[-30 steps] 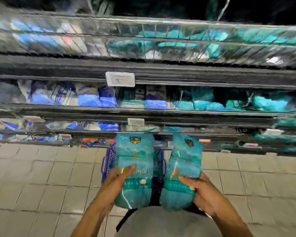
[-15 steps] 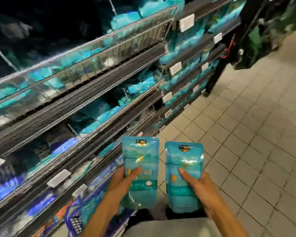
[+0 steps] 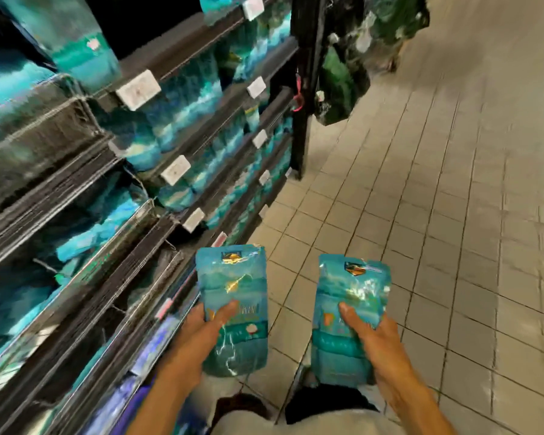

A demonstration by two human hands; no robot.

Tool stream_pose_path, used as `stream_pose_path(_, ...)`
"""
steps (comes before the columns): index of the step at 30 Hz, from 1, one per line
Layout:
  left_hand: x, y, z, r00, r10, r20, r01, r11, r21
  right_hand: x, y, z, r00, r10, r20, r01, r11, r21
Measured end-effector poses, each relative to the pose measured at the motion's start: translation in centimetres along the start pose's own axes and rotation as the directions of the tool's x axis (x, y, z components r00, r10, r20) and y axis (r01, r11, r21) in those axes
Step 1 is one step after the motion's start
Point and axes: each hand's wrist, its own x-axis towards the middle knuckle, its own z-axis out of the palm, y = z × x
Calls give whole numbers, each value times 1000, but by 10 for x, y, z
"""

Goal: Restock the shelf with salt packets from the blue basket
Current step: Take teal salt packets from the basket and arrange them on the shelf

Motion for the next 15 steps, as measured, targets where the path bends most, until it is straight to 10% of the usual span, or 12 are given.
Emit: stream_pose_path(15, 156, 122, 101, 998, 43, -49, -46, 997, -56, 175, -142, -29, 996, -69, 63, 71, 997, -29)
